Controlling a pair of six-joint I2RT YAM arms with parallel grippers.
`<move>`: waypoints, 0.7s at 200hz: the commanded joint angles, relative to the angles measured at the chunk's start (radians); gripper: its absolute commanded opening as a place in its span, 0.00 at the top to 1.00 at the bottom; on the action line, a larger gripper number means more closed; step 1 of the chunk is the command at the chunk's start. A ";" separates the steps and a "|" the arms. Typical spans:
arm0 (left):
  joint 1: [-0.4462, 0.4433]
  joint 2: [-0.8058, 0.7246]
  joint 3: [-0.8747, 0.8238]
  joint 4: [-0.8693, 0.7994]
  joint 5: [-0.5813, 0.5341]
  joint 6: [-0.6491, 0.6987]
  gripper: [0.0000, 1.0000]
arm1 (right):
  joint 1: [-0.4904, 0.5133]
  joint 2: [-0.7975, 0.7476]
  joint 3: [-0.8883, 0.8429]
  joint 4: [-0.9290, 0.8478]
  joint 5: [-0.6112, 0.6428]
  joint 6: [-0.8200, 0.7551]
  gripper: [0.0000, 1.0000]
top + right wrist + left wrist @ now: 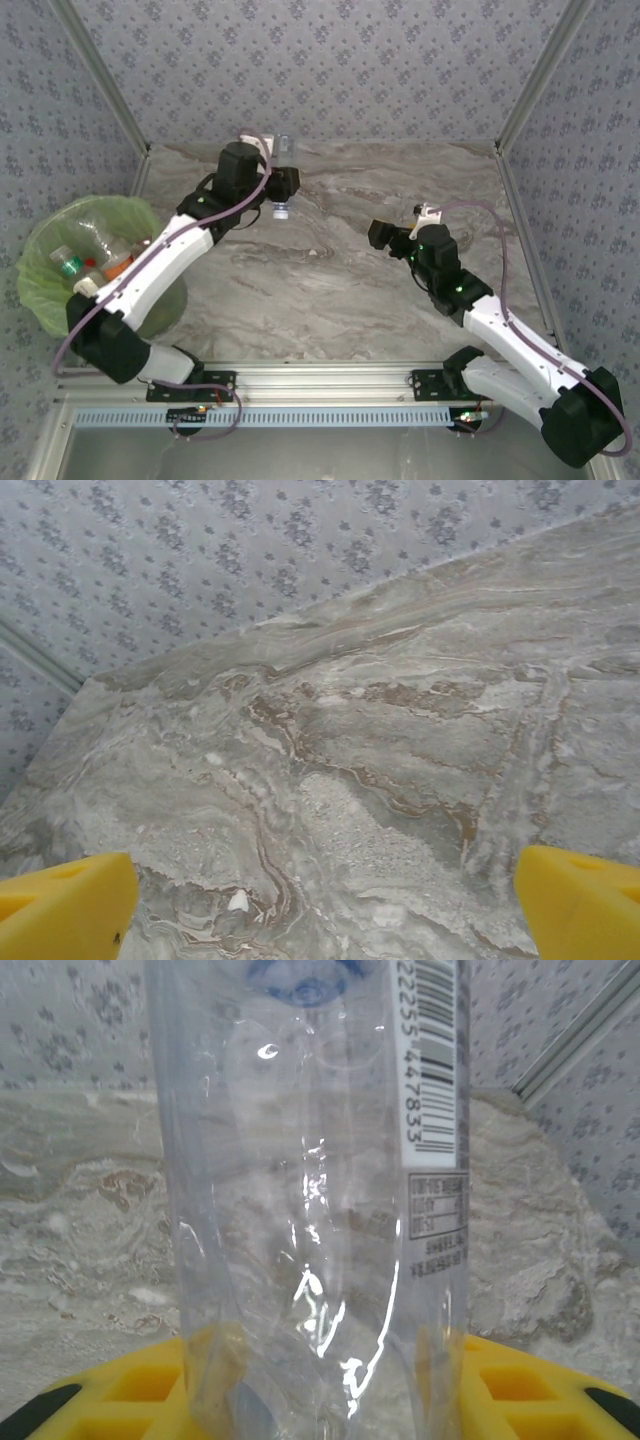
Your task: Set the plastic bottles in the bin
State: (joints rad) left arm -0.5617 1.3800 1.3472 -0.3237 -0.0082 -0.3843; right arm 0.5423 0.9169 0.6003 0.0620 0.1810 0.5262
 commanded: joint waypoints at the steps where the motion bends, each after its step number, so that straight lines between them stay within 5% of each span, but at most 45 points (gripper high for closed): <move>1: 0.000 -0.104 -0.017 -0.014 -0.020 0.044 0.57 | 0.021 0.017 0.013 0.058 -0.043 -0.053 0.01; 98: 0.006 -0.423 -0.001 -0.209 -0.255 0.082 0.59 | 0.149 0.117 0.076 0.173 -0.213 -0.281 0.01; 140: 0.027 -0.449 0.070 -0.424 -0.533 0.097 0.59 | 0.197 0.186 0.122 0.217 -0.308 -0.364 0.01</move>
State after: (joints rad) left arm -0.5545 0.9485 1.3506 -0.5861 -0.3370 -0.3099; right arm 0.7181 1.0733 0.6666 0.2268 -0.0483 0.2428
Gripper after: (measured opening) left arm 0.430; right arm 0.989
